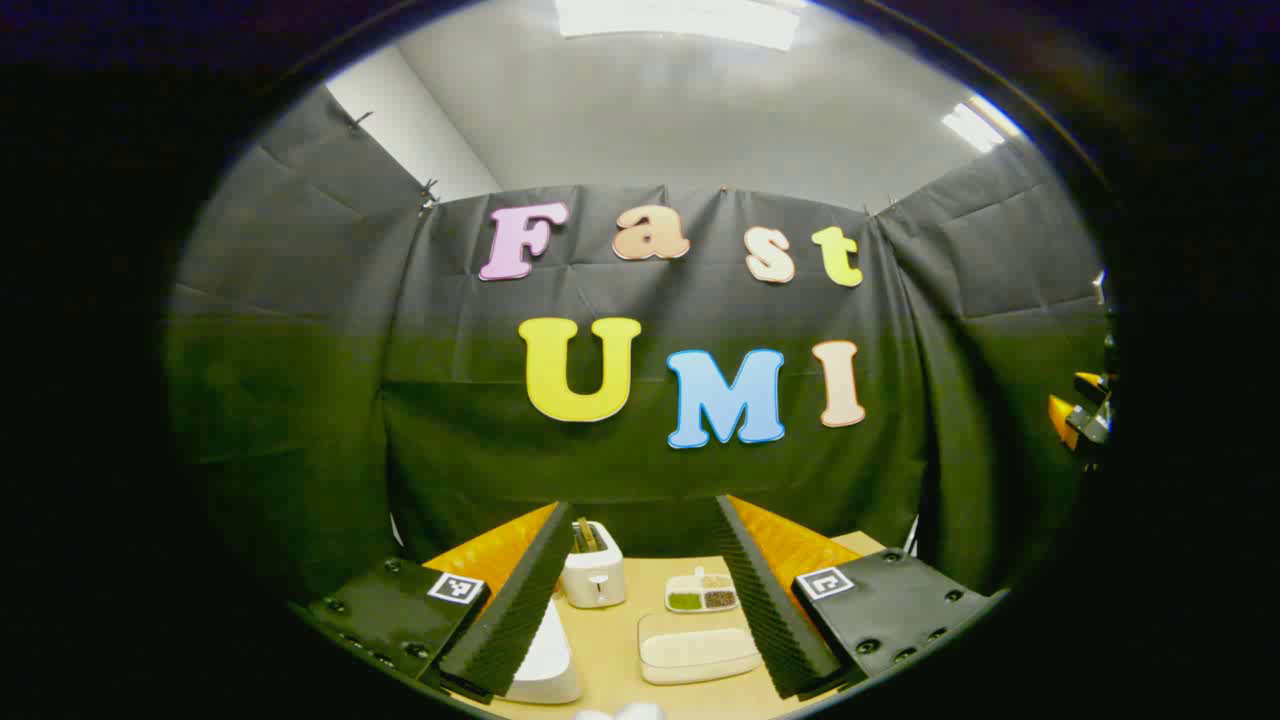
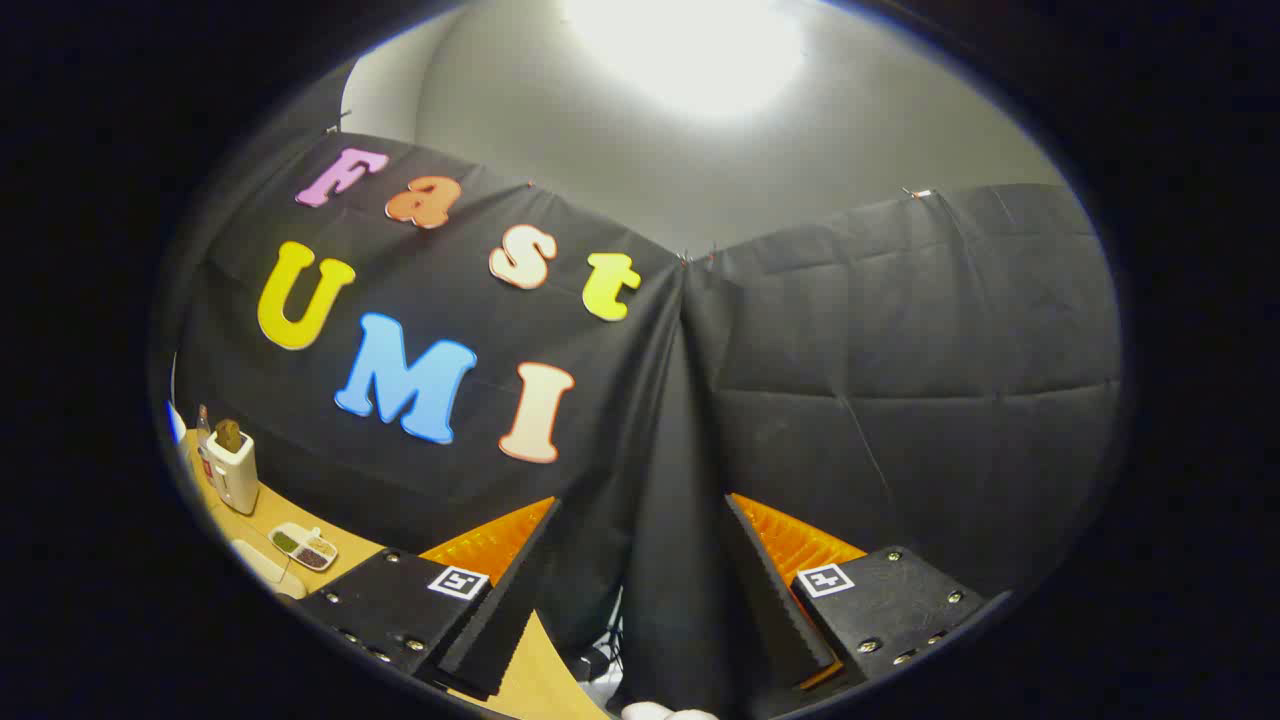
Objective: Close the left gripper, press the button to open the rice cooker; take a wooden spoon from the chopstick holder with the right hand, scoop a spoonful of rice and pour it into the rice cooker, then put the wooden spoon back into the chopstick holder.
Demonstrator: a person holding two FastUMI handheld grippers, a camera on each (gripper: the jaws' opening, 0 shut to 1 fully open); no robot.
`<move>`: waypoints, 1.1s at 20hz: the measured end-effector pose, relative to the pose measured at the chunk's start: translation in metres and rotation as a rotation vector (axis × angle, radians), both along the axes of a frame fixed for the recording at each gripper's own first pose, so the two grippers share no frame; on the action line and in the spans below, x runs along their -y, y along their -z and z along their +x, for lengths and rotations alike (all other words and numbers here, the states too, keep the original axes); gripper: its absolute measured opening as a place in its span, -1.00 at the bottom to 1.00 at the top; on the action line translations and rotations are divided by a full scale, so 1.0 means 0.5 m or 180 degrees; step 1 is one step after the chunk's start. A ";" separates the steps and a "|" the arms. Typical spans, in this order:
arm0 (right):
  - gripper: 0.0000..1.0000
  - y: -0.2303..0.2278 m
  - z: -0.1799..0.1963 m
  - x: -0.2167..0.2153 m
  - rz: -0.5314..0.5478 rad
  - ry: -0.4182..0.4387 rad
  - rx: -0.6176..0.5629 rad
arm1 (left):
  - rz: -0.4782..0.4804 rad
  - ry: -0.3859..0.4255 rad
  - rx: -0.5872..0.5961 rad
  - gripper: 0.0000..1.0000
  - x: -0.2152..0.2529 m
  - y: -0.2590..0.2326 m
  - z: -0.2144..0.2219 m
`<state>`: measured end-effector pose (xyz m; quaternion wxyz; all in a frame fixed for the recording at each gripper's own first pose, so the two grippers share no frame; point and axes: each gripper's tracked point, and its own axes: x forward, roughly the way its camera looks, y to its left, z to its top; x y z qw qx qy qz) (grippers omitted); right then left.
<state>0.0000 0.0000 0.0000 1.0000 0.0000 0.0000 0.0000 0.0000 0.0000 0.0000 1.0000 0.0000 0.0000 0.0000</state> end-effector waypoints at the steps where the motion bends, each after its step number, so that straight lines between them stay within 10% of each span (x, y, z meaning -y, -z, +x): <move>1: 0.93 -0.018 -0.011 0.013 -0.0066 0.0031 0.0169 | -0.0017 0.0015 0.0048 0.94 0.014 -0.007 0.004; 3: 0.92 0.019 -0.003 0.048 -0.0408 0.0156 0.0100 | -0.0017 0.0111 0.0026 0.94 0.051 -0.011 0.007; 7: 0.95 0.005 -0.083 0.002 -0.0051 -0.0013 -0.0322 | 0.0034 0.0112 -0.0007 1.00 0.058 -0.027 0.005; 13: 0.94 -0.169 -0.158 -0.276 0.0844 -0.0888 -0.0423 | 0.0159 -0.0161 -0.0089 1.00 -0.025 -0.049 -0.028; 22: 0.94 -0.178 -0.187 -0.418 0.0967 -0.1309 -0.0619 | 0.0021 -0.0275 -0.0072 0.97 -0.073 -0.058 -0.039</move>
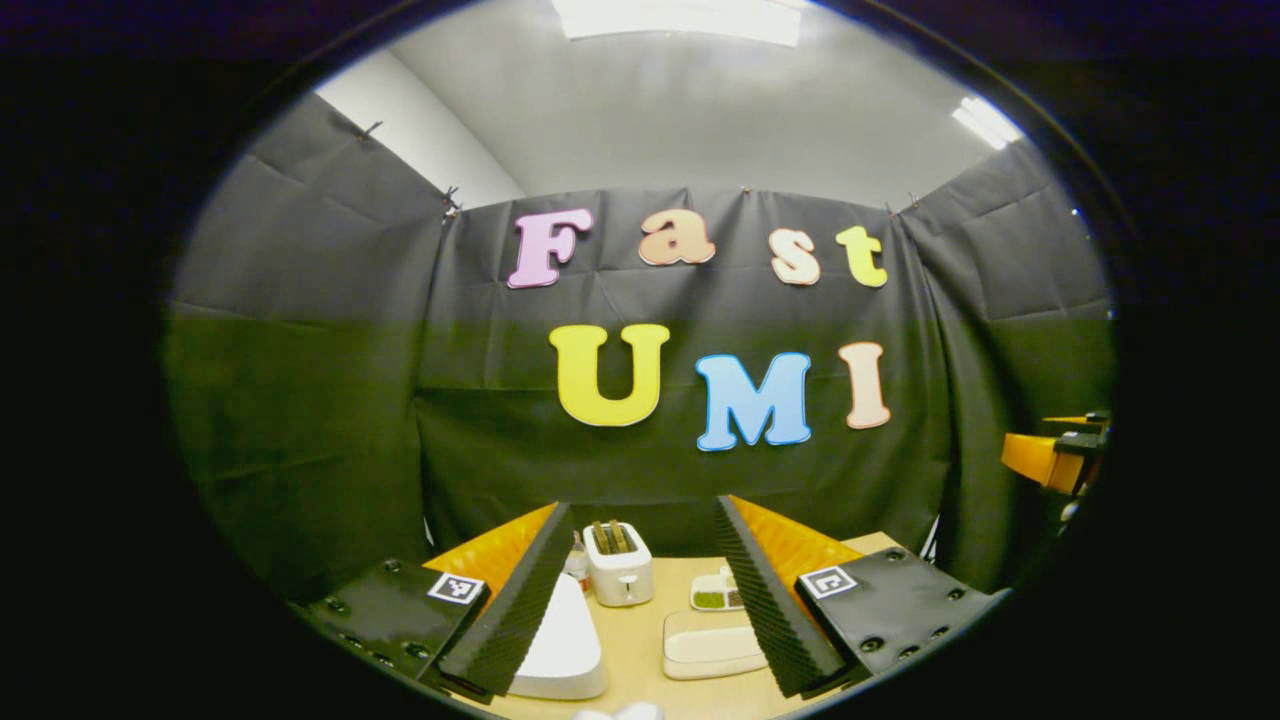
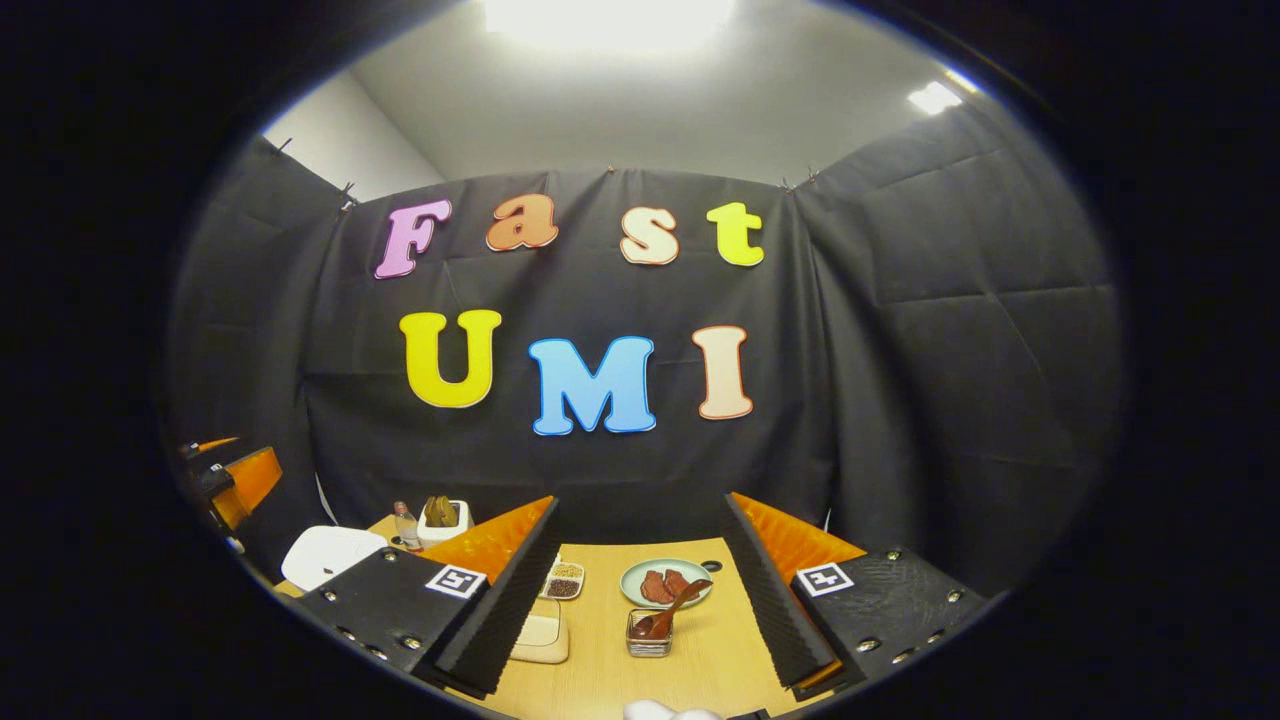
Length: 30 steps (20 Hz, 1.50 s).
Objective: Close the left gripper, press the button to open the rice cooker; take a wooden spoon from the chopstick holder with the right hand, scoop a spoonful of rice and pour it into the rice cooker, then put the wooden spoon back into the chopstick holder.
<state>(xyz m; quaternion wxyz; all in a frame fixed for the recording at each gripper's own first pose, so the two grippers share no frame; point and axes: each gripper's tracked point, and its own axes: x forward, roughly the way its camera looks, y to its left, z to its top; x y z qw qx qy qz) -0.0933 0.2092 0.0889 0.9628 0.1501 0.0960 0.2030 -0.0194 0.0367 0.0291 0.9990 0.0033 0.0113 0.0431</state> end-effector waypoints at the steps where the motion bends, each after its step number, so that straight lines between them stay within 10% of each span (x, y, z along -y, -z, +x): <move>1: 0.94 0.001 0.000 -0.004 -0.0003 0.0000 -0.0001 | 0.0008 -0.0011 0.0001 0.99 -0.006 -0.001 0.003; 6: 0.94 0.009 0.001 -0.026 -0.0008 -0.0061 -0.0075 | 0.0047 -0.0021 -0.0096 0.97 -0.021 0.017 0.023; 11: 0.94 -0.001 -0.003 -0.043 -0.0081 -0.0070 -0.0043 | -0.0051 -0.0115 -0.0264 -0.75 -0.052 0.045 0.046; 12: 0.94 -0.006 -0.002 -0.044 -0.0092 -0.0065 -0.0037 | -0.0022 -0.0109 -0.0304 -0.85 -0.056 0.052 0.053; 30: 0.94 0.028 -0.034 -0.147 -0.0563 -0.0308 -0.0151 | -0.0392 -0.0889 -0.1821 -0.82 -0.346 0.563 0.140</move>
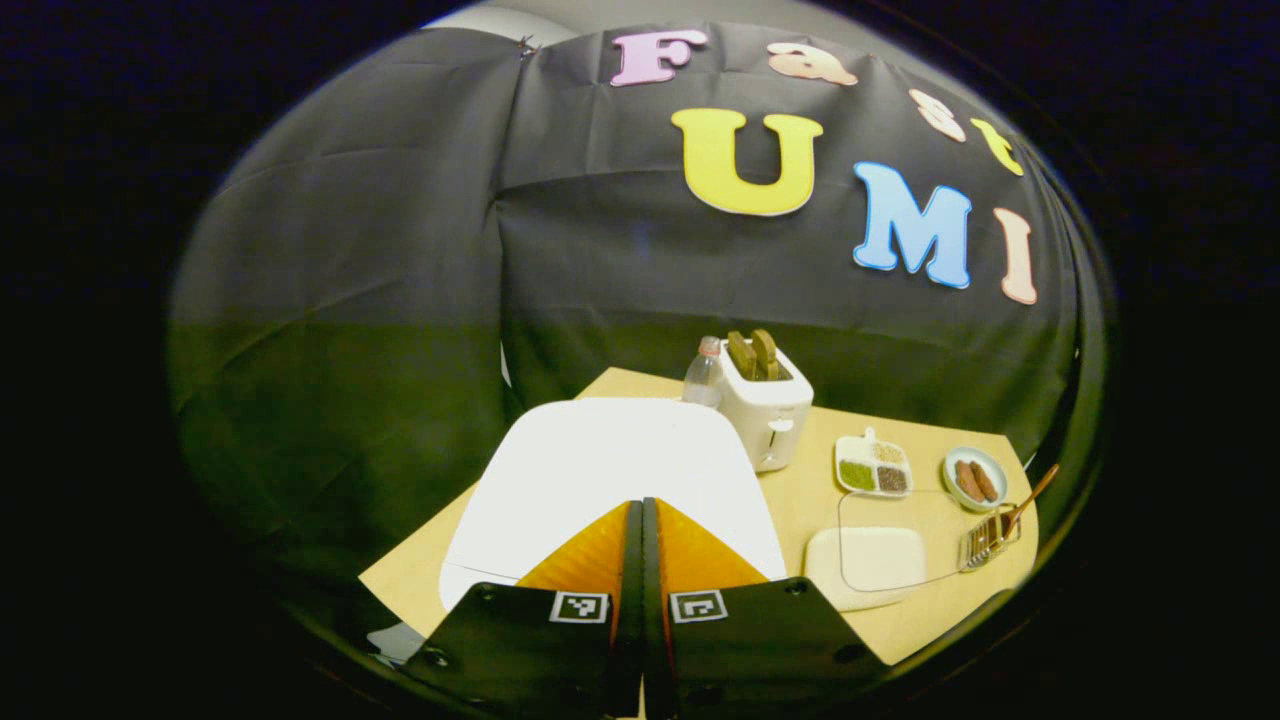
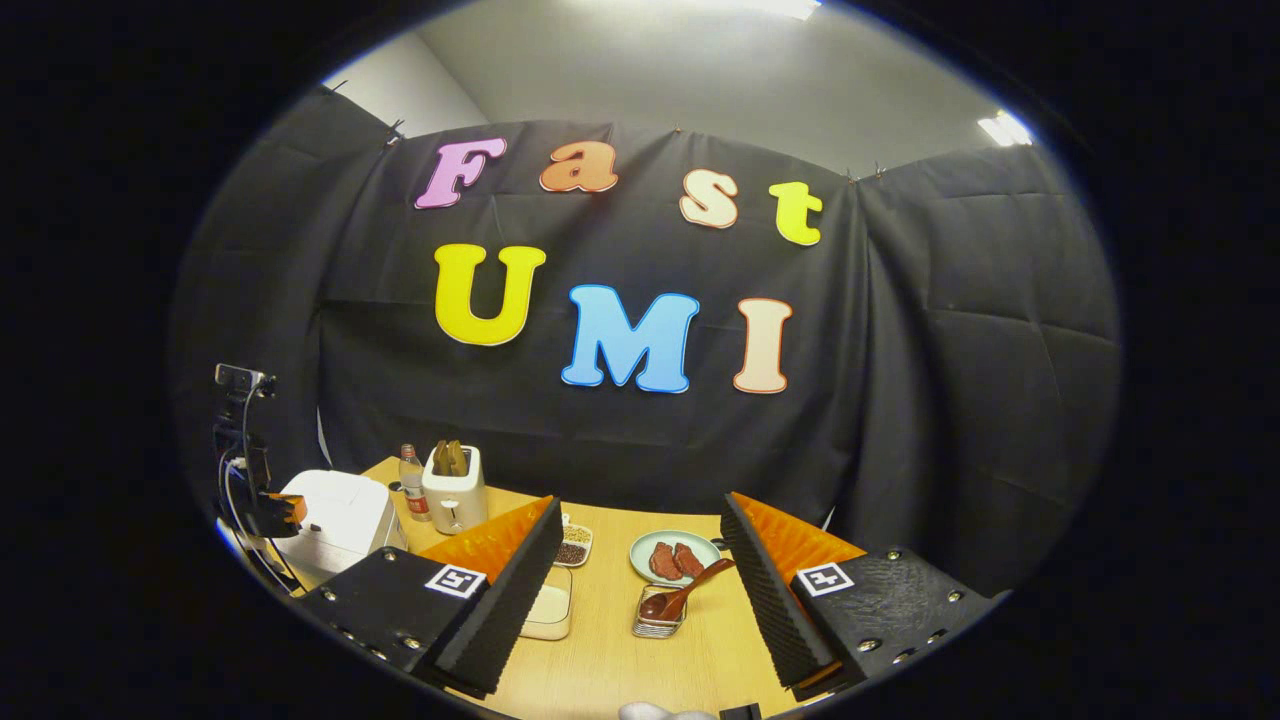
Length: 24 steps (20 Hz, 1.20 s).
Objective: Close the left gripper, press the button to open the rice cooker; take a wooden spoon from the chopstick holder with the right hand, scoop a spoonful of rice and pour it into the rice cooker, then put the wooden spoon back into the chopstick holder.
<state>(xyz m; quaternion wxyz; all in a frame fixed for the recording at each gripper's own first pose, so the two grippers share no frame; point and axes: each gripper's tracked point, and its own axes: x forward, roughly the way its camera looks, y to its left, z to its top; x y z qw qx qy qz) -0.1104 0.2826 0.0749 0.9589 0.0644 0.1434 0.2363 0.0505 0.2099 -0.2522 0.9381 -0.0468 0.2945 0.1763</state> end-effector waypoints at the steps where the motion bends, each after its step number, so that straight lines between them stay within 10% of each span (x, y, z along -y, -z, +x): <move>1: 0.94 0.000 -0.003 -0.004 -0.0004 -0.0008 -0.0003 | -0.0029 0.0001 -0.0047 -0.84 0.000 0.016 -0.001; 18: 0.94 0.026 -0.017 -0.023 -0.0024 -0.0122 -0.0129 | -0.0057 -0.0069 -0.0444 -0.84 -0.021 0.081 -0.008; 24: 0.94 0.001 -0.006 0.002 0.0281 0.0075 0.0111 | 0.0681 -0.0016 0.0642 -0.82 -0.043 -0.113 0.063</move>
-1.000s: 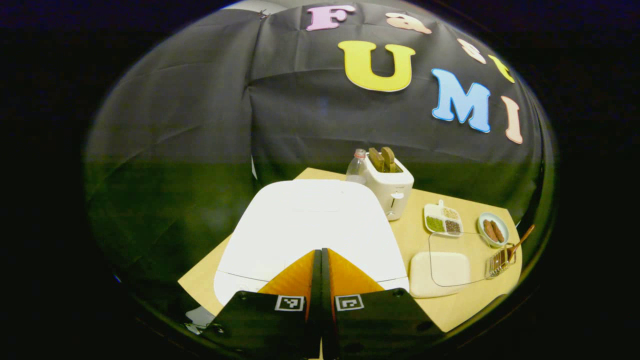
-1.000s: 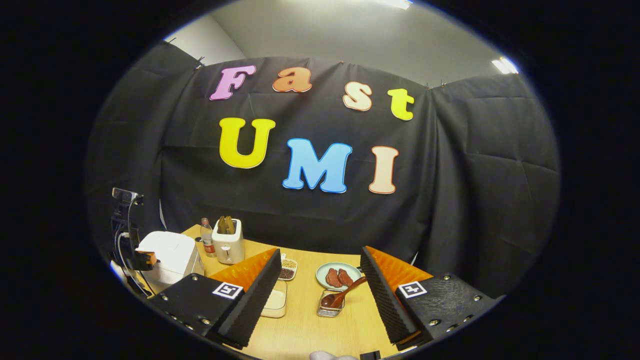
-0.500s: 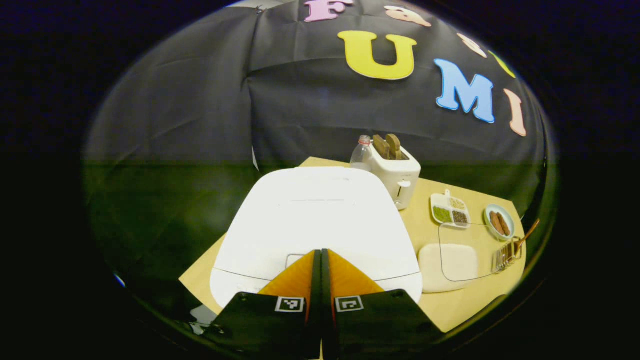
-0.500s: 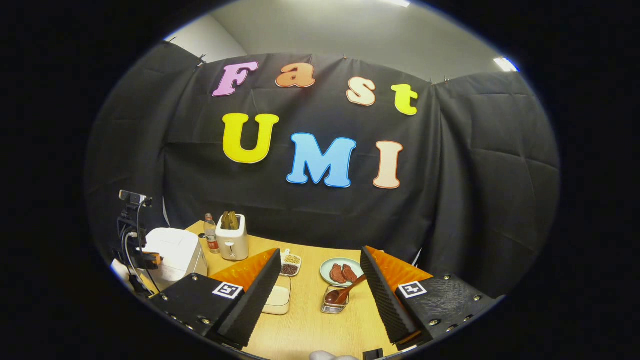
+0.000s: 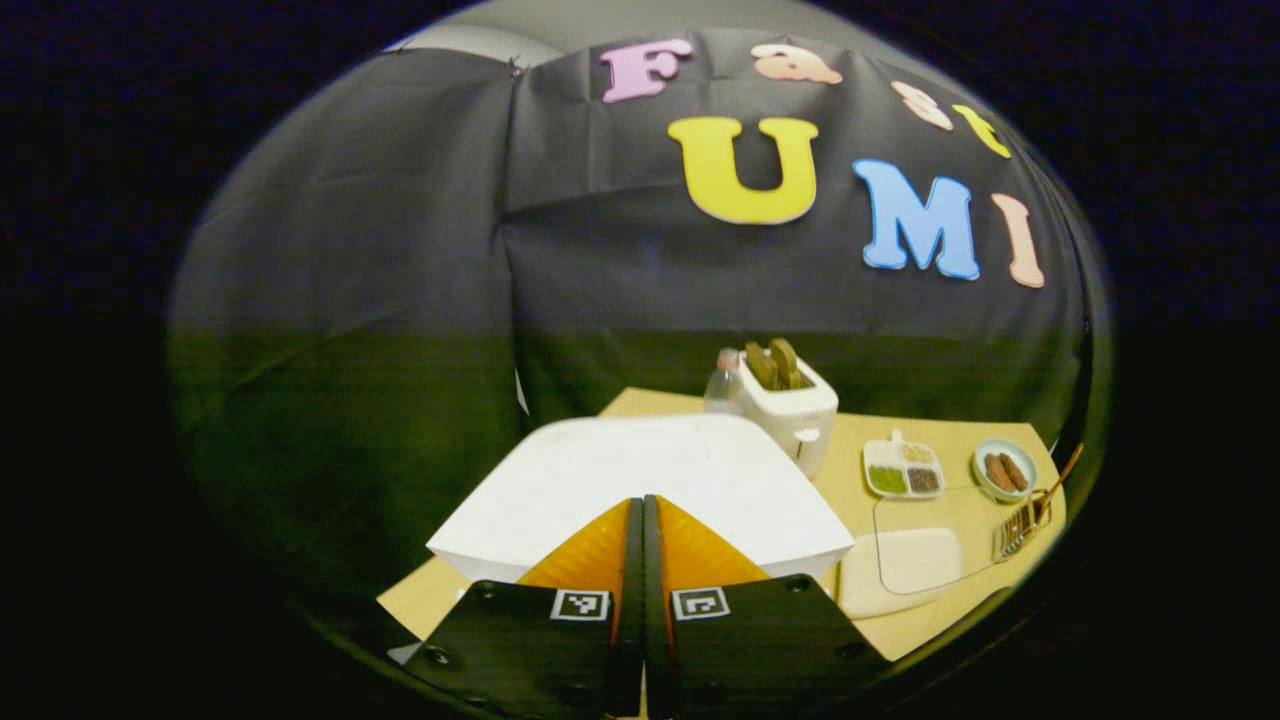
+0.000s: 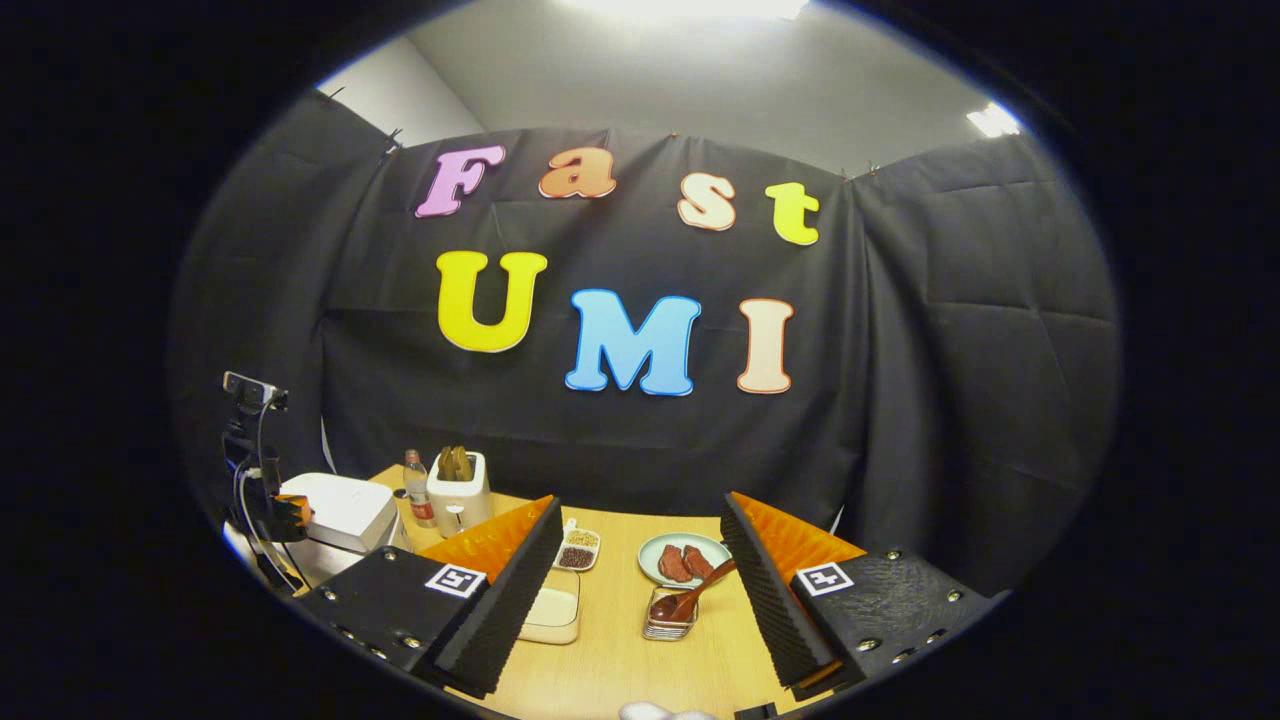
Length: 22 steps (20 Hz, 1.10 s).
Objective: Close the left gripper, press the button to open the rice cooker; take a wooden spoon from the chopstick holder with the right hand, scoop a spoonful of rice and pour it into the rice cooker, then put the wooden spoon back into the chopstick holder.
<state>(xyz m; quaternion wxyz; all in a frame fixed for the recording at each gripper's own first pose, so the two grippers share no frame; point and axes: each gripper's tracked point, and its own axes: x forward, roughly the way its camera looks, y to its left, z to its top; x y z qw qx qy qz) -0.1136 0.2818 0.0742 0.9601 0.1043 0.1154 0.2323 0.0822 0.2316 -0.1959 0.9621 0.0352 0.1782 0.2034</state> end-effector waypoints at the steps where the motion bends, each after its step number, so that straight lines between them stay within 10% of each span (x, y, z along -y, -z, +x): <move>1: 0.94 -0.001 0.000 -0.002 0.0065 0.0014 0.0008 | 0.0171 0.0043 0.0318 -0.81 0.002 -0.071 0.017; 8: 0.94 -0.008 0.009 0.015 0.0150 0.0110 0.0065 | 0.0222 0.0386 0.1095 -0.74 0.115 -0.325 -0.058; 11: 0.94 -0.011 0.013 0.024 0.0160 0.0155 0.0072 | 0.0072 0.0464 0.1182 -0.30 0.147 -0.358 -0.103; 16: 0.94 0.009 0.013 0.032 0.0156 0.0214 0.0037 | 0.0051 0.0592 0.1246 0.99 0.183 -0.387 -0.147; 22: 0.94 0.131 0.011 0.032 0.0195 0.0296 -0.0261 | -0.0017 0.0739 0.1247 0.97 0.232 -0.383 -0.188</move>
